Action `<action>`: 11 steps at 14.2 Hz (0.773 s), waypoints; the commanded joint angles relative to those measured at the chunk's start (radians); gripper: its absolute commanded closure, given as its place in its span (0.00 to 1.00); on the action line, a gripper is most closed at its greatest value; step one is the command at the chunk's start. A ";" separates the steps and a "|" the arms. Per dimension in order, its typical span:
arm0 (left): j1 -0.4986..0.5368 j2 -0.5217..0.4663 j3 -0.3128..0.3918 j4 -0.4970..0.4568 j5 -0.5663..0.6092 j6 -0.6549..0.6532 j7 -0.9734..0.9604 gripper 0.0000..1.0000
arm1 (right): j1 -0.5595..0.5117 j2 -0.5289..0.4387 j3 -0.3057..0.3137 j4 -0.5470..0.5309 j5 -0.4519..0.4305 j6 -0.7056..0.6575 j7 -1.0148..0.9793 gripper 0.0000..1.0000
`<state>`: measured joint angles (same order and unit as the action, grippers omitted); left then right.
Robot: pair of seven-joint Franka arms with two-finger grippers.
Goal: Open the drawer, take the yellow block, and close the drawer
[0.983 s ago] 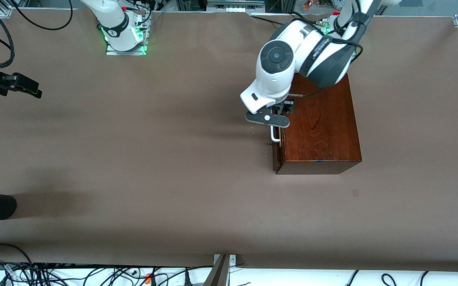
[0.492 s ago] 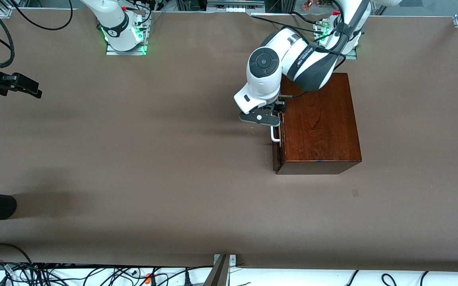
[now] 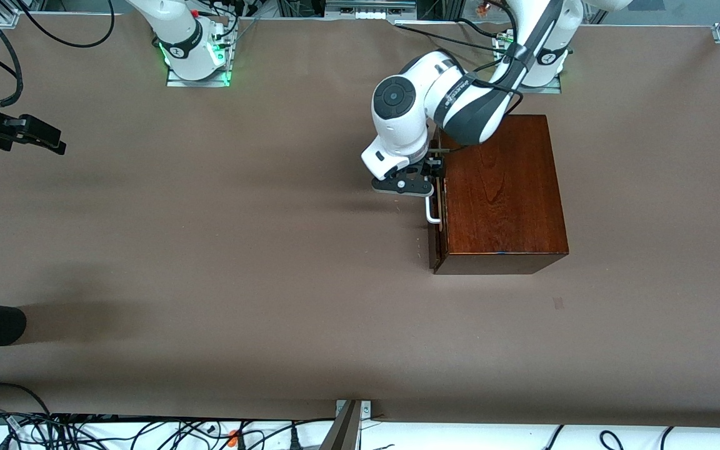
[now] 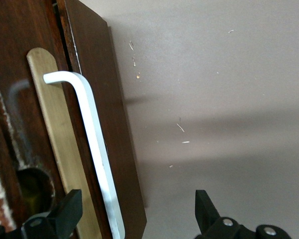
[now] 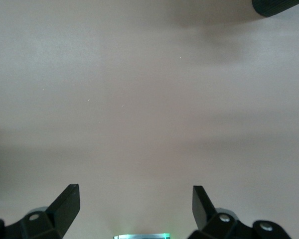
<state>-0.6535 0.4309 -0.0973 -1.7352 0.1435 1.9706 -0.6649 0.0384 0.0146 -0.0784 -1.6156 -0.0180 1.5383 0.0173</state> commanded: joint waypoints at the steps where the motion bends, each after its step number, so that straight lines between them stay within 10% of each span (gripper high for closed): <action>1: -0.011 0.018 0.011 -0.004 0.031 0.036 -0.027 0.00 | -0.014 -0.007 0.008 0.005 0.001 -0.015 -0.023 0.00; 11: -0.021 0.074 0.011 -0.001 0.033 0.105 -0.058 0.00 | -0.014 -0.007 0.008 0.005 0.001 -0.015 -0.023 0.00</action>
<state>-0.6579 0.4902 -0.0922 -1.7362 0.1561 2.0414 -0.6994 0.0385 0.0146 -0.0784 -1.6156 -0.0180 1.5378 0.0169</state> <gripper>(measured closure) 0.000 0.000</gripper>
